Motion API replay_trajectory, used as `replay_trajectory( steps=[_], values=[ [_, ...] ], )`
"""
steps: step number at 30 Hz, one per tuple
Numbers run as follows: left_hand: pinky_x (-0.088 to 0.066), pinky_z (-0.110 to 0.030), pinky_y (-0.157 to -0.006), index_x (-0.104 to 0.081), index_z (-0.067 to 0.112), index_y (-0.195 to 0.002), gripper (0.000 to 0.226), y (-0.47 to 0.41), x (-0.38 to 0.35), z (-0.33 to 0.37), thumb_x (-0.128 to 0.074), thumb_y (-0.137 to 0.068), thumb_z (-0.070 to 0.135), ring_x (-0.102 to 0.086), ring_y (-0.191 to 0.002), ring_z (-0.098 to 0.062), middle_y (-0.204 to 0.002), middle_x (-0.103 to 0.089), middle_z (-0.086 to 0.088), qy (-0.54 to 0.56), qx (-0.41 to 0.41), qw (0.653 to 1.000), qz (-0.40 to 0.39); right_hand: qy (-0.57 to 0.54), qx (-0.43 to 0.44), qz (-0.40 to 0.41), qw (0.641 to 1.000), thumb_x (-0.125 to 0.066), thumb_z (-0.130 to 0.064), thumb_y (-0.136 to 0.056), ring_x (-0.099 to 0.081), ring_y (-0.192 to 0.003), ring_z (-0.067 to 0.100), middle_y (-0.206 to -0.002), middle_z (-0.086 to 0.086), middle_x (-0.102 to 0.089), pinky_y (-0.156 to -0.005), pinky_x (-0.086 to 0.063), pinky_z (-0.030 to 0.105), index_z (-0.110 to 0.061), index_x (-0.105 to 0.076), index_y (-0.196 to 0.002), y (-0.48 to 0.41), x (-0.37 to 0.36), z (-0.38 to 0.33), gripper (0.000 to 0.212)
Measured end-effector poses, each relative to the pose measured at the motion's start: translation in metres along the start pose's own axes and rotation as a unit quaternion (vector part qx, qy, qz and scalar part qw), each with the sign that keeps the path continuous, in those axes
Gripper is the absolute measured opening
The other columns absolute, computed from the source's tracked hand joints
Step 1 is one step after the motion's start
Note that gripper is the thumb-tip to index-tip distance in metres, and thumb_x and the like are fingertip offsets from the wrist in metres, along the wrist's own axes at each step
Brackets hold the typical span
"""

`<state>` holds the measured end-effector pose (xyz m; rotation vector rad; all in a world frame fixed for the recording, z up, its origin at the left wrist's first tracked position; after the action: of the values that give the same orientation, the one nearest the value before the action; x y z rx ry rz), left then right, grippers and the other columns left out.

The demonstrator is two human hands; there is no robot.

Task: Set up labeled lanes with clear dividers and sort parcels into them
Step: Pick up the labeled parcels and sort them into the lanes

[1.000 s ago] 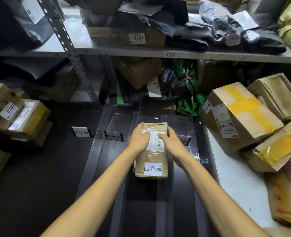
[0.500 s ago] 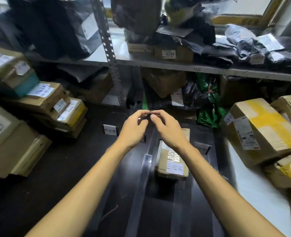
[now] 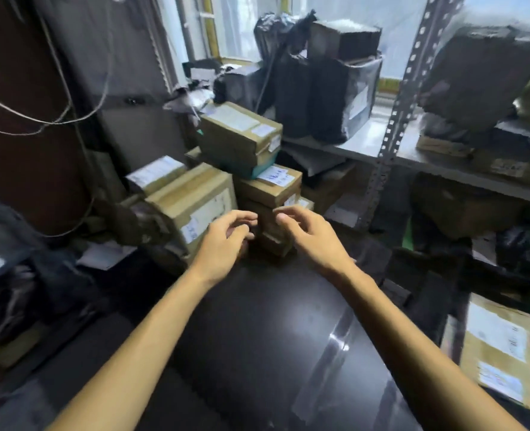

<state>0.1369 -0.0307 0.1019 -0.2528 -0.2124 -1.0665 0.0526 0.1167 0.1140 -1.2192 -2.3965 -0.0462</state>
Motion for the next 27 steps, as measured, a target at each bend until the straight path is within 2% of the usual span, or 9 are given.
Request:
replay_trajectory(
  steps=[2, 4, 7, 9, 13, 18, 21, 23, 27],
  values=[
    [-0.05, -0.017, -0.071, -0.064, 0.028, -0.096, 0.034, 0.003, 0.056, -0.005, -0.044, -0.098, -0.001, -0.064, -0.085, -0.016, -0.098, -0.068, 0.002, 0.011, -0.007, 0.999, 0.03, 0.004, 0.02, -0.021, 1.0, -0.055, -0.028, -0.102, -0.061, -0.088, -0.012, -0.099, -0.013, -0.069, -0.075, -0.044, 0.005, -0.022, -0.069, -0.114, -0.014, -0.041, -0.03, 0.02],
    [-0.051, -0.029, -0.073, -0.065, 0.024, -0.096, 0.032, 0.004, 0.099, -0.01, -0.043, -0.098, 0.0, -0.062, -0.087, -0.018, -0.096, -0.068, -0.001, 0.021, -0.007, 0.999, 0.049, 0.012, 0.038, -0.037, 0.999, -0.055, -0.029, -0.102, -0.063, -0.098, -0.001, -0.108, -0.009, -0.07, -0.082, -0.046, 0.01, -0.02, -0.069, -0.117, -0.024, -0.074, -0.054, 0.023],
    [-0.052, -0.028, -0.079, -0.067, 0.022, -0.095, 0.032, 0.0, 0.153, -0.017, -0.043, -0.097, -0.001, -0.063, -0.089, -0.018, -0.095, -0.07, -0.005, 0.022, -0.015, 0.997, 0.07, 0.023, 0.057, -0.058, 0.996, -0.055, -0.03, -0.101, -0.063, -0.104, 0.004, -0.113, -0.007, -0.07, -0.079, -0.042, 0.001, -0.018, -0.069, -0.119, -0.041, -0.121, -0.082, 0.026],
    [-0.052, -0.031, -0.083, -0.068, 0.022, -0.095, 0.032, -0.006, 0.177, -0.022, -0.044, -0.097, 0.001, -0.065, -0.088, -0.017, -0.096, -0.072, -0.006, 0.024, -0.016, 0.997, 0.076, 0.028, 0.062, -0.067, 0.995, -0.055, -0.032, -0.101, -0.063, -0.104, 0.004, -0.112, -0.009, -0.07, -0.076, -0.041, -0.001, -0.018, -0.069, -0.119, -0.055, -0.145, -0.094, 0.026],
    [-0.051, -0.025, -0.082, -0.069, 0.025, -0.094, 0.033, -0.028, 0.212, -0.038, -0.046, -0.096, 0.002, -0.068, -0.09, -0.013, -0.096, -0.074, -0.004, 0.027, -0.023, 0.996, 0.085, 0.033, 0.064, -0.077, 0.994, -0.055, -0.034, -0.101, -0.062, -0.095, -0.005, -0.106, -0.015, -0.067, -0.074, -0.041, -0.001, -0.022, -0.069, -0.117, -0.09, -0.186, -0.101, 0.024],
    [-0.051, -0.027, -0.086, -0.069, 0.018, -0.094, 0.031, -0.082, 0.247, -0.07, -0.045, -0.096, -0.002, -0.066, -0.093, -0.016, -0.096, -0.072, -0.005, 0.025, 0.004, 0.996, 0.084, 0.04, 0.048, -0.095, 0.994, -0.057, -0.035, -0.099, -0.06, -0.088, -0.018, -0.095, -0.029, -0.062, -0.07, -0.043, 0.0, -0.034, -0.065, -0.106, -0.15, -0.231, -0.083, 0.011],
    [-0.047, -0.029, -0.084, -0.066, 0.018, -0.096, 0.028, -0.136, 0.27, -0.082, -0.043, -0.098, 0.002, -0.061, -0.091, -0.016, -0.096, -0.069, -0.002, -0.002, 0.029, 0.998, 0.062, 0.056, 0.042, -0.084, 0.994, -0.062, -0.043, -0.094, -0.061, -0.106, 0.002, -0.116, -0.012, -0.065, -0.089, -0.05, 0.02, -0.026, -0.066, -0.12, -0.196, -0.255, -0.067, 0.03],
    [-0.046, -0.024, -0.077, -0.065, 0.013, -0.102, 0.027, -0.168, 0.284, -0.085, -0.041, -0.099, 0.002, -0.058, -0.087, -0.015, -0.095, -0.066, -0.003, -0.006, 0.037, 0.997, 0.07, 0.095, 0.033, -0.069, 0.992, -0.067, -0.05, -0.088, -0.051, -0.124, 0.013, -0.133, -0.001, -0.055, -0.103, -0.042, 0.029, -0.028, -0.062, -0.127, -0.223, -0.264, -0.059, 0.045],
    [-0.046, -0.009, -0.062, -0.064, -0.001, -0.108, 0.026, -0.222, 0.292, -0.1, -0.04, -0.098, -0.004, -0.057, -0.068, -0.001, -0.088, -0.063, -0.004, -0.005, 0.04, 0.998, 0.05, 0.176, 0.004, -0.081, 0.981, -0.074, -0.056, -0.08, -0.025, -0.143, 0.029, -0.156, 0.009, -0.03, -0.114, -0.026, 0.041, -0.03, -0.047, -0.141, -0.27, -0.277, -0.047, 0.073]
  ],
)
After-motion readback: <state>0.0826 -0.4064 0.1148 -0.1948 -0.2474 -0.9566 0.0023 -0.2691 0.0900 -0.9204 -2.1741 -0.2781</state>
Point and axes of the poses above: each hand's wrist, its own y-axis away from the middle knuckle, its own x-axis out of the back of the hand, z = x × y, the point moved 6 cm from there along -y, towards the middle knuckle
